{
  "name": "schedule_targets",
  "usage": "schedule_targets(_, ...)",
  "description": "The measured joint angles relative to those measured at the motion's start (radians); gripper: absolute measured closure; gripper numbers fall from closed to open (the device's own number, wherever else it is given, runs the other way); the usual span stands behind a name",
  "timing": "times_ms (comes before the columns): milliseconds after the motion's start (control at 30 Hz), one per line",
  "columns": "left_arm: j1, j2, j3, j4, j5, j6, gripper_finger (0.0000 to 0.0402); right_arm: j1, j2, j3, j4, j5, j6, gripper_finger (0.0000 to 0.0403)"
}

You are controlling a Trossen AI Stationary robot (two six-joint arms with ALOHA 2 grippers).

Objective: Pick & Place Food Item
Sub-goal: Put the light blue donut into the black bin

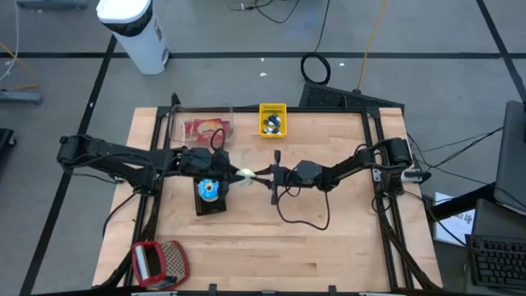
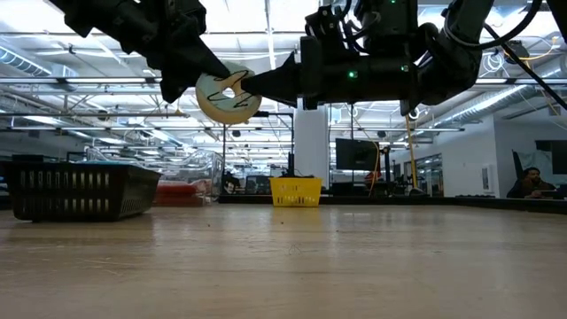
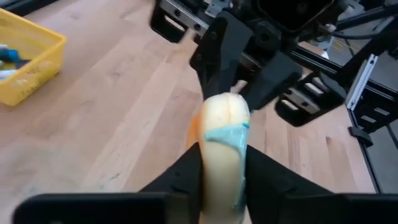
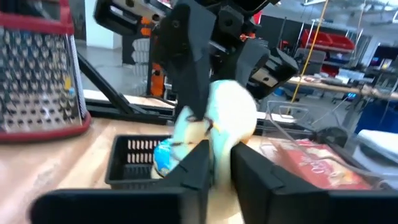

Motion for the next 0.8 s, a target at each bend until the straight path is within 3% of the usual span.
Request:
schedule_targets(200, 0.042, -0.079, 0.000, -0.060, -0.001, -0.001, 0.0359, 0.000, -0.018, 0.000, -0.009, -0.002, 0.142, 0.0268)
schedule_targets(400, 0.025, -0.200, 0.000, -0.240, -0.004, -0.043, 0.0392, -0.004, -0.112, 0.000, -0.231, -0.008, 0.176, 0.0200)
schedule_targets(567, -0.090, -0.305, 0.000, -0.444, 0.002, -0.108, 0.0386, -0.004, -0.196, 0.000, -0.426, -0.006, 0.173, 0.0180)
schedule_targets(800, -0.279, -0.354, -0.007, -0.695, -0.048, -0.226, 0.0387, -0.004, -0.248, -0.001, -0.485, -0.006, 0.171, 0.0187)
